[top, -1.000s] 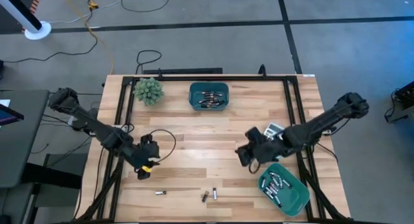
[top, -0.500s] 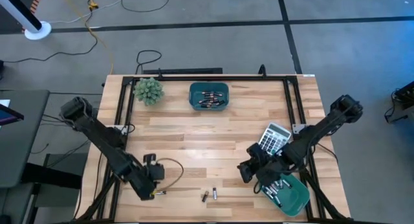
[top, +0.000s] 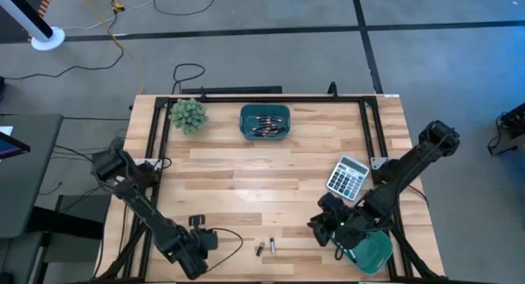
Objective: Sort batteries
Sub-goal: Put the silver battery into the green bin
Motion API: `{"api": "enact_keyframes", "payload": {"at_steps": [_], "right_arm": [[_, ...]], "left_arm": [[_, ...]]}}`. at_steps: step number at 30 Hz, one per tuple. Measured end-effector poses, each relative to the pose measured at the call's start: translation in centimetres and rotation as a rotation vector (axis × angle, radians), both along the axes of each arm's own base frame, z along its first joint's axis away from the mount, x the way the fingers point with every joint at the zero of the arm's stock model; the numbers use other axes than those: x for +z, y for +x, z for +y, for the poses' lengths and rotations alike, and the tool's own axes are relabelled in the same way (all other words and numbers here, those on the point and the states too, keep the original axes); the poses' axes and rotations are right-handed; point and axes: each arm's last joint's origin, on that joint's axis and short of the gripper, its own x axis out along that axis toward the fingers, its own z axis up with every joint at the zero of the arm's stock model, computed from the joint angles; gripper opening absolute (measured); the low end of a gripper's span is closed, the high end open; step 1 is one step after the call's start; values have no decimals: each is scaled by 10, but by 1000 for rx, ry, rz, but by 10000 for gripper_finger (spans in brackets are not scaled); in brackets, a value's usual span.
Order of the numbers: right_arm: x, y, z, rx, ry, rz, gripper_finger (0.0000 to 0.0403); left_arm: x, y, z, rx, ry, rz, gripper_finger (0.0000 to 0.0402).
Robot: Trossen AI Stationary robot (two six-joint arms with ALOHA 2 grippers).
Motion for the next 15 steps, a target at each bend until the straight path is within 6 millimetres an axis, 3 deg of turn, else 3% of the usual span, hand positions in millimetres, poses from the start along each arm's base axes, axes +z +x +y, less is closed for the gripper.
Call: {"api": "enact_keyframes", "payload": {"at_steps": [9,15], "right_arm": [[0,-9,10,65,-18,0,122],[0,-11,13,82,-18,-4,122]], "left_arm": [[-23,1,-2,82,-4,80,125],[-26,2,-2,145,-46,116,108]]}}
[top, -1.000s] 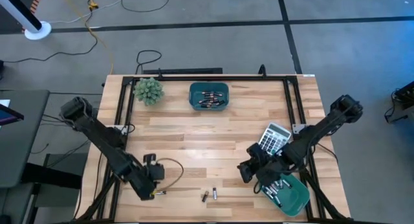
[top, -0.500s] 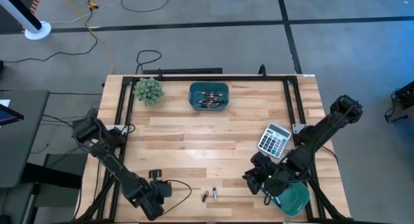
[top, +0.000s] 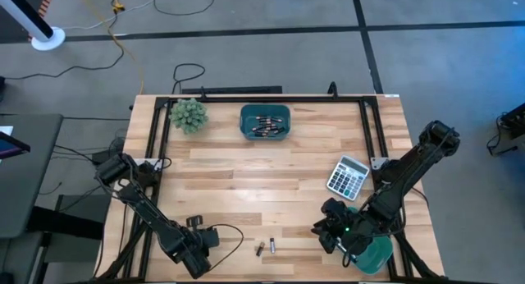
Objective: Sort batteries
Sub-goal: Put the silver battery into the green bin
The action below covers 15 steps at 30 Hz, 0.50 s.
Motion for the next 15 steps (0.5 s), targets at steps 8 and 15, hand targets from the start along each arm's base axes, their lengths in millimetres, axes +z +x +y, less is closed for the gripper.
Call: {"api": "enact_keyframes", "payload": {"at_steps": [8,15], "right_arm": [[0,-2,2,16,-3,-1,122],[12,-8,-5,20,10,-19,122]], "left_arm": [[3,8,3,93,-42,8,38],[40,45,11,168,-59,-30,38]]}}
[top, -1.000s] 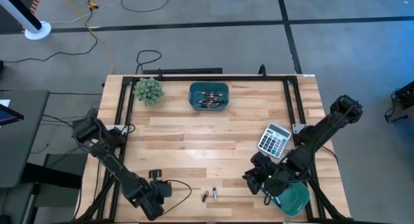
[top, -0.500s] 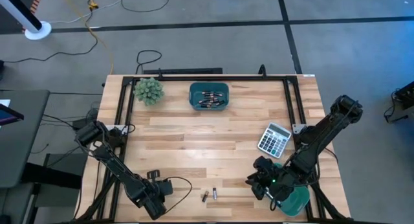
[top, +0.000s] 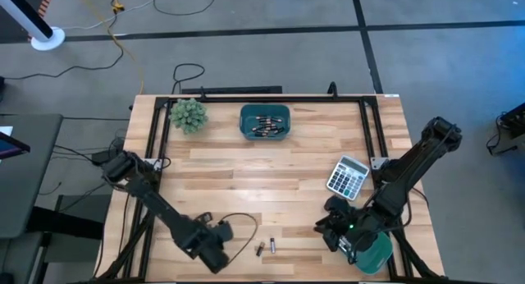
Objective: Sort batteries
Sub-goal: Put the silver battery into the green bin
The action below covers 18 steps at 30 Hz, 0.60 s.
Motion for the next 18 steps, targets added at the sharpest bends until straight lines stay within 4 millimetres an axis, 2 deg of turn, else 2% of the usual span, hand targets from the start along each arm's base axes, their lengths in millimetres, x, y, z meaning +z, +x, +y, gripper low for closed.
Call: {"api": "enact_keyframes", "payload": {"at_steps": [6,9,14,18], "right_arm": [[18,-14,-16,41,-45,-4,122],[23,-25,-27,42,-86,34,122],[34,-41,-46,37,-116,64,122],[41,-49,-60,21,-124,72,122]], "left_arm": [[62,44,10,-54,76,-215,38],[85,70,19,-73,111,-278,38],[108,120,22,-158,162,-382,38],[114,165,18,-245,206,-467,38]]}}
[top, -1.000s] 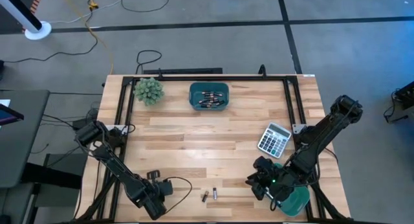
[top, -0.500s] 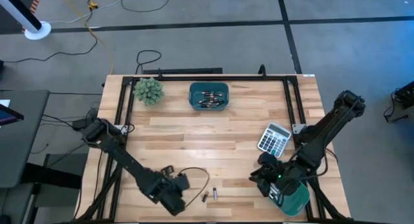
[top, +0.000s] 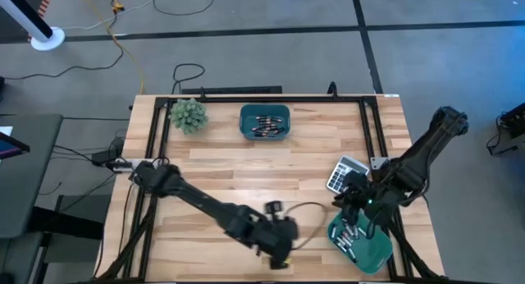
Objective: Sort batteries
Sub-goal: Put the silver battery into the green bin
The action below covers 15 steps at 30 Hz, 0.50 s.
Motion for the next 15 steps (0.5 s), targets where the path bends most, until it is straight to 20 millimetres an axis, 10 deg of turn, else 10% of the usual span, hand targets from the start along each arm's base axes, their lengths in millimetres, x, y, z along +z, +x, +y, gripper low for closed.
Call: {"api": "enact_keyframes", "payload": {"at_steps": [15], "right_arm": [[1,-3,-6,-27,3,14,122]], "left_arm": [[-51,102,14,-140,-103,-497,38]]}}
